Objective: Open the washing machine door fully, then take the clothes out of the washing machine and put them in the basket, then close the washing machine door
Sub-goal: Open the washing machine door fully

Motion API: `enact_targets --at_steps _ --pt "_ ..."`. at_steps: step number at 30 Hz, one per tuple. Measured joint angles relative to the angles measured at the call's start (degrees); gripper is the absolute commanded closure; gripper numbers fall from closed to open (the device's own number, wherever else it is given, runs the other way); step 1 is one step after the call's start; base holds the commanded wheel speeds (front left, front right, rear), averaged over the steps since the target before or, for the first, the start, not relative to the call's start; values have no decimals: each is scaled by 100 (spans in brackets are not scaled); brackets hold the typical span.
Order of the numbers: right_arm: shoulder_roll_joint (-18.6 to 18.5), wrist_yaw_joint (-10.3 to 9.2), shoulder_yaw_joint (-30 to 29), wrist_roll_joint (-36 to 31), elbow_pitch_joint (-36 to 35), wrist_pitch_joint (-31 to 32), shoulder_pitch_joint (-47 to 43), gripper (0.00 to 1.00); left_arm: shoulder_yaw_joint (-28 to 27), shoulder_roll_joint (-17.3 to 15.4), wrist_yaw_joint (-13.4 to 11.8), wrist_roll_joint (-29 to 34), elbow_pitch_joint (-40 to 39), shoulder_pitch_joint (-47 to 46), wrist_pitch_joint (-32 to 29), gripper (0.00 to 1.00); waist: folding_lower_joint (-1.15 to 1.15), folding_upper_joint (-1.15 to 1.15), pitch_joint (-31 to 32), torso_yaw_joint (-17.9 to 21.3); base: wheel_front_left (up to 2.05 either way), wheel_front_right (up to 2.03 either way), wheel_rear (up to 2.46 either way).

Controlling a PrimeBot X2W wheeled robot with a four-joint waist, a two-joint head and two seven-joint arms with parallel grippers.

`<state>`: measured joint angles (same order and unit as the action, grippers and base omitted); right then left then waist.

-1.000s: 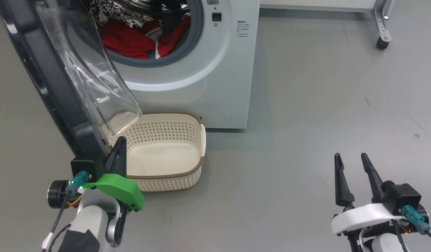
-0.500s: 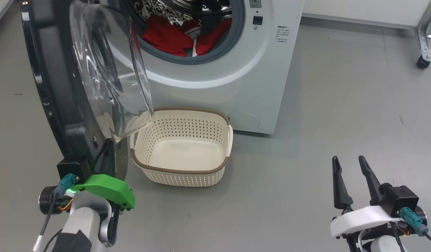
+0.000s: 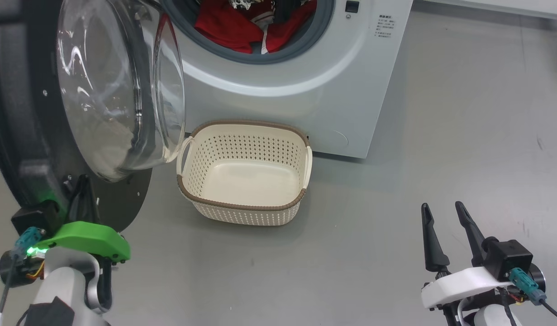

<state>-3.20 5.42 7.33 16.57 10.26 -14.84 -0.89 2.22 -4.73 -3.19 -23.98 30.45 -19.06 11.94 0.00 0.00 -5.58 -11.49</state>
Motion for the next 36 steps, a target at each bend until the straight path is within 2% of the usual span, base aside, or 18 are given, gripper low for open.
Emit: enact_targets --at_steps 12,17,26,36 --pt "-69 7 87 -170 -3 0 174 0 -644 -369 -60 -334 -21 -201 24 100 0 0 -433 -17 0 0 0" --pt "-163 8 77 -210 -3 0 222 0 -1110 -563 -113 -642 -41 -333 32 100 0 0 -695 25 0 0 0" --pt "-211 48 73 -212 -70 0 436 0 -1541 -968 -165 -758 -9 -512 57 100 0 0 -1049 120 0 0 0" --pt "-268 48 74 -270 -167 0 733 0 -1935 -1191 -213 -1031 136 -818 74 100 0 0 -1470 220 0 0 0"
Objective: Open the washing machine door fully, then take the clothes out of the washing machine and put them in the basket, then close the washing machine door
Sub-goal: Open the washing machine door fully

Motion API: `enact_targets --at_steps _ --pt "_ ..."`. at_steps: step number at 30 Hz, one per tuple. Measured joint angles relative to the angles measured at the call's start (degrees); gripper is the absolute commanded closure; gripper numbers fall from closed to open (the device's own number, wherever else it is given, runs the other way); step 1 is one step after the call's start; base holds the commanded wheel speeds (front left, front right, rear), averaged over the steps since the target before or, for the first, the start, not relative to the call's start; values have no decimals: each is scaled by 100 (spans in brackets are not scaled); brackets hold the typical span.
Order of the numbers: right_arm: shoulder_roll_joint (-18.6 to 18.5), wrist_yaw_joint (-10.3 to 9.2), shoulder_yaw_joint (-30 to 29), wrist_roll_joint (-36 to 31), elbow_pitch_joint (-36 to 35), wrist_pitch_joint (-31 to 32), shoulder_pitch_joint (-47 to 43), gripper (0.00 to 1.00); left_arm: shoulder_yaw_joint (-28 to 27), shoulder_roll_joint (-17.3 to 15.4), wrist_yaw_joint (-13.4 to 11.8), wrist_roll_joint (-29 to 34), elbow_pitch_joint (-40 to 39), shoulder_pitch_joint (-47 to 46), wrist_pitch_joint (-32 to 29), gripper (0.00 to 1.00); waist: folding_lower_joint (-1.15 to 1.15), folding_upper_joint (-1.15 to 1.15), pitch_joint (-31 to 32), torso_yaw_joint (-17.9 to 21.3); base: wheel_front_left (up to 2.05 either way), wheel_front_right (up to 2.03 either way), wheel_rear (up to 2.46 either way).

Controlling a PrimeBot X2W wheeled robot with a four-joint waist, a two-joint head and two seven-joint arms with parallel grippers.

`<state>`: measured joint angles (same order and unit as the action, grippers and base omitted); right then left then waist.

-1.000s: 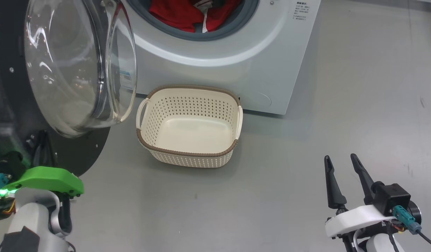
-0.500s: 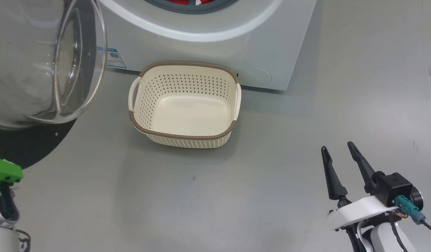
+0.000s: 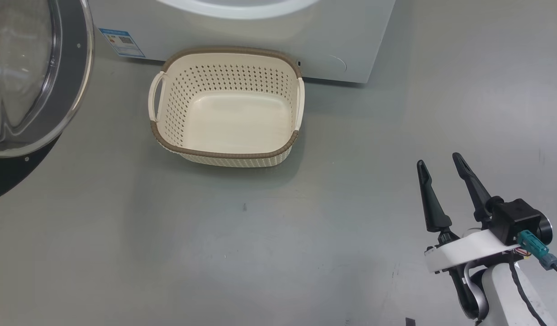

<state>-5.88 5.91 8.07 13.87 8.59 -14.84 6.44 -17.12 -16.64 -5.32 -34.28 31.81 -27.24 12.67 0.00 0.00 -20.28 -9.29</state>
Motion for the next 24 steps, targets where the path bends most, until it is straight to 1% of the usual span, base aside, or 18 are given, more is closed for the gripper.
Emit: enact_targets --at_steps 3,11,18,24 --pt "-3 0 -15 0 -22 0 69 0 -26 -63 0 0 112 -74 0 100 0 0 -75 25 0 0 0" --pt "-4 0 -40 0 3 0 130 0 23 -60 9 1 296 -146 52 100 0 0 -77 23 0 0 0" --pt "15 1 -46 2 79 0 131 0 102 -49 65 22 460 -154 58 100 0 0 106 1 0 0 0" --pt "59 2 -63 22 155 0 131 0 347 -19 169 213 504 -144 109 100 0 0 364 0 0 0 0"
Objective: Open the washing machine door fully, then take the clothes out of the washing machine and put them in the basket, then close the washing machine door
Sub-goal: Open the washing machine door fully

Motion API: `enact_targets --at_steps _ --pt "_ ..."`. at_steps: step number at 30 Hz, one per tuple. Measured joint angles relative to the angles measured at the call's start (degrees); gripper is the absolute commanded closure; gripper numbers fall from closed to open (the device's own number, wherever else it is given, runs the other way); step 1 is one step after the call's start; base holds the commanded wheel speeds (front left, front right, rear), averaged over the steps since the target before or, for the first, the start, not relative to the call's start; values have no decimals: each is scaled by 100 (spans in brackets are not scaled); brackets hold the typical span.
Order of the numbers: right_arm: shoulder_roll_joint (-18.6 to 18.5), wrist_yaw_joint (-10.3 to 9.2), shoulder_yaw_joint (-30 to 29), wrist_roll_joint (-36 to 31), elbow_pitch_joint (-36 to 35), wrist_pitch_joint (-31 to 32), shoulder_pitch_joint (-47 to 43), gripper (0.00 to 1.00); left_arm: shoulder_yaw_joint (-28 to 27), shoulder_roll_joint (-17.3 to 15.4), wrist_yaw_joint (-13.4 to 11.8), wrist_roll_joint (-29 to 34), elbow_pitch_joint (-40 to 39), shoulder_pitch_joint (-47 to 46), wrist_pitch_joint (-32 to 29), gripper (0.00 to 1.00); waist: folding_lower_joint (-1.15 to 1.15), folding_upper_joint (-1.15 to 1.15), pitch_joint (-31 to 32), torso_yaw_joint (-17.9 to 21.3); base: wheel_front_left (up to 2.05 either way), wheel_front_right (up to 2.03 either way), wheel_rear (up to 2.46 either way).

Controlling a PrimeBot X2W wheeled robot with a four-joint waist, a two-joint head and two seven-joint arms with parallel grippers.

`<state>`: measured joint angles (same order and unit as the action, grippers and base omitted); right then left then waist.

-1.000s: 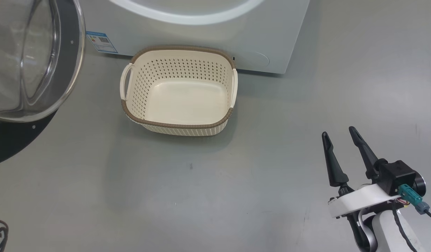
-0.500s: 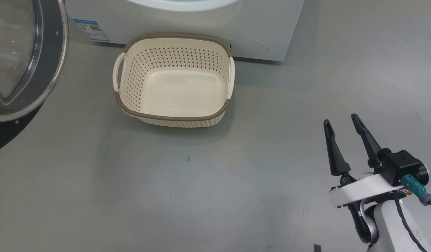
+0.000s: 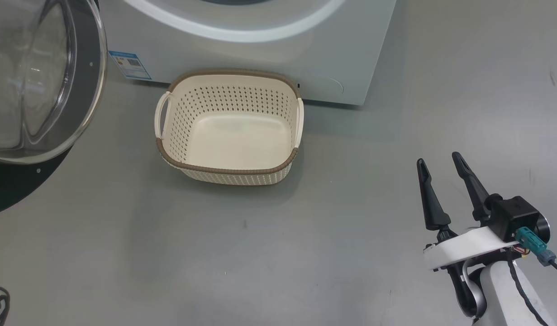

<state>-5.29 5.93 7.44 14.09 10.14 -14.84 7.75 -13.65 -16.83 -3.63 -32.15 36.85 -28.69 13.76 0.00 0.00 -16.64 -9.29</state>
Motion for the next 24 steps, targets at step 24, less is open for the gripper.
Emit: enact_targets --at_steps 24 --pt "175 5 -60 152 207 0 -443 0 1031 377 455 803 -315 1109 51 100 0 0 1343 398 0 0 0"
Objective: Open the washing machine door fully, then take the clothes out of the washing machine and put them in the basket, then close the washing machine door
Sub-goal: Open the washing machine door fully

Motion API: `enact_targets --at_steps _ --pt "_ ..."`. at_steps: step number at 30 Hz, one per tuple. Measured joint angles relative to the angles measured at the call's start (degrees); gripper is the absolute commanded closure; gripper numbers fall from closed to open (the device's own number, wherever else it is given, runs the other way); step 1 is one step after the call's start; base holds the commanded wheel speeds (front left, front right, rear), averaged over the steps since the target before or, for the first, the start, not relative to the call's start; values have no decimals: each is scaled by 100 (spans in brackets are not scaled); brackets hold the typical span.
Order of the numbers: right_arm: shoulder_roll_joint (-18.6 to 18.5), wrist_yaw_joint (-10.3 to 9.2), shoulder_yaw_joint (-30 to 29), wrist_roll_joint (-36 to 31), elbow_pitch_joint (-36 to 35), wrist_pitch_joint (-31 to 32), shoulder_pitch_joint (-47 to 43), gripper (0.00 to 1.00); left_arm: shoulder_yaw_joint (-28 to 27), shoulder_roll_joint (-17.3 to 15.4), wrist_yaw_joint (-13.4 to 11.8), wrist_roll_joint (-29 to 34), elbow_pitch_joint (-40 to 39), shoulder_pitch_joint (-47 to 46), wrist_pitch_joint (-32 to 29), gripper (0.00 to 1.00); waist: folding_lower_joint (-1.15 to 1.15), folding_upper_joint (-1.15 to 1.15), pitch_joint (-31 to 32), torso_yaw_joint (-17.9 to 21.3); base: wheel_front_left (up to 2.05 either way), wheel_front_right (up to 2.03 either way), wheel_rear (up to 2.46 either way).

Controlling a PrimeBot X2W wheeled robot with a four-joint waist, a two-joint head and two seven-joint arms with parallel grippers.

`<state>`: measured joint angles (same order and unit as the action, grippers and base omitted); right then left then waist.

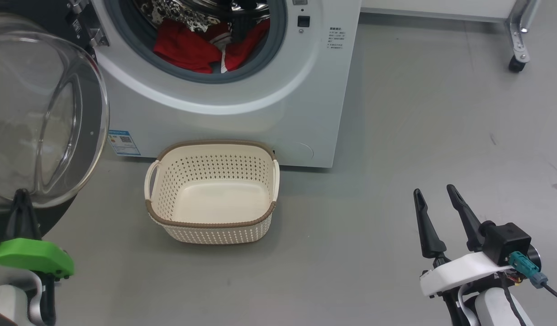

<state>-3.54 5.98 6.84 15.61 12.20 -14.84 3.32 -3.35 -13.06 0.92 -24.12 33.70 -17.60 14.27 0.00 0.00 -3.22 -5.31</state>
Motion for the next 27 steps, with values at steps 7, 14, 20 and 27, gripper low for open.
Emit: enact_targets --at_steps 7,14,20,27 --pt "4 0 5 0 -16 0 -82 0 193 208 100 122 -348 251 1 100 0 0 191 298 0 0 0" --pt "11 -1 -26 0 -73 0 -177 0 305 509 132 145 -671 434 2 100 0 0 276 544 0 0 0" --pt "19 -3 -65 0 -125 0 -271 0 515 724 147 216 -933 541 13 100 0 0 276 632 0 0 0" --pt "32 -2 -70 0 -185 0 -278 0 631 772 148 358 -1062 805 16 90 0 0 254 671 0 0 0"
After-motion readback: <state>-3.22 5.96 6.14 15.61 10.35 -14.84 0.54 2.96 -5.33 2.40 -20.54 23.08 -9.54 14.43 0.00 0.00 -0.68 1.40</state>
